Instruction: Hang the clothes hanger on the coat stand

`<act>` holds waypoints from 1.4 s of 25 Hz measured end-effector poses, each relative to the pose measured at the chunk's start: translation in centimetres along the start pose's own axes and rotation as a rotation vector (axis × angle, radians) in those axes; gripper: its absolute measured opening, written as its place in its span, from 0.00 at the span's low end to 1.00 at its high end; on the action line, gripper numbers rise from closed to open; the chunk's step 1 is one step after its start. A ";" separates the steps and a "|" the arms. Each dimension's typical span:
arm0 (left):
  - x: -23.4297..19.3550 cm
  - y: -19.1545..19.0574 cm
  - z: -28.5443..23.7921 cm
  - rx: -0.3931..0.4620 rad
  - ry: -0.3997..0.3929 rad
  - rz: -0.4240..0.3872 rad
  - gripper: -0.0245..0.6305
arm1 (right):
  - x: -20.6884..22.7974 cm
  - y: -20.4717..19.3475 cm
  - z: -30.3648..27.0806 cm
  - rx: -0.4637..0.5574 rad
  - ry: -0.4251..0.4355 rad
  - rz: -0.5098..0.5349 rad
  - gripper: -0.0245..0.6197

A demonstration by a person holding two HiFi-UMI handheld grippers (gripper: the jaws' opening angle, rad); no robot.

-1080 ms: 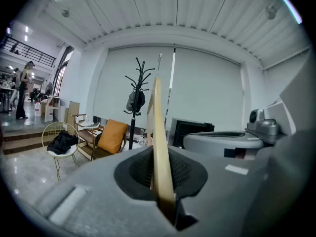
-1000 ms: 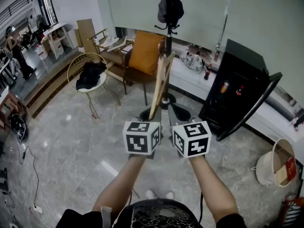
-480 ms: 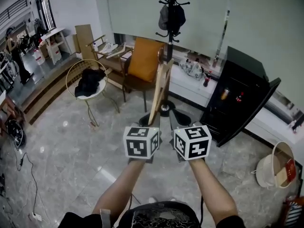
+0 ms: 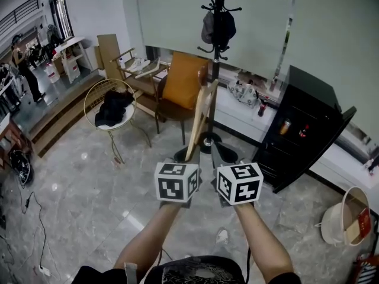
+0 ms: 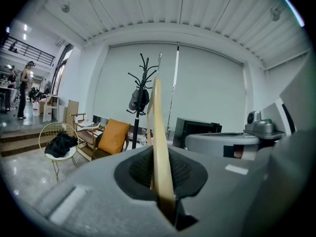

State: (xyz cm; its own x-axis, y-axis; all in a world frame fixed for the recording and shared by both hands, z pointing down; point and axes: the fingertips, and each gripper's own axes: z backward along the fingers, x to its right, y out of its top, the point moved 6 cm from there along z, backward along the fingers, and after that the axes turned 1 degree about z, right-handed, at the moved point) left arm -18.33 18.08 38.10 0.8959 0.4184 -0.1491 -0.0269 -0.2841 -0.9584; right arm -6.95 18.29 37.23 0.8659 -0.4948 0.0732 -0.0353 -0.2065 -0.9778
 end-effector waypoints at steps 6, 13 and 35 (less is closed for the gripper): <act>0.7 1.2 -5.4 0.007 0.032 0.010 0.08 | 5.1 0.8 -3.0 0.002 0.041 0.010 0.04; 3.6 3.7 -11.8 0.014 0.031 0.013 0.08 | 12.5 3.5 -5.0 0.025 0.049 0.011 0.04; 9.6 9.4 -25.5 0.026 0.030 0.007 0.08 | 26.9 9.0 -8.4 0.101 0.065 0.091 0.04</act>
State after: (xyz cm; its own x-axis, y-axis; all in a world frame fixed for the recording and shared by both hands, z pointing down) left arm 1.31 -2.64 33.86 0.9085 0.3903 -0.1494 -0.0450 -0.2640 -0.9635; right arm 11.83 -4.00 32.04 0.8272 -0.5619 -0.0072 -0.0591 -0.0743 -0.9955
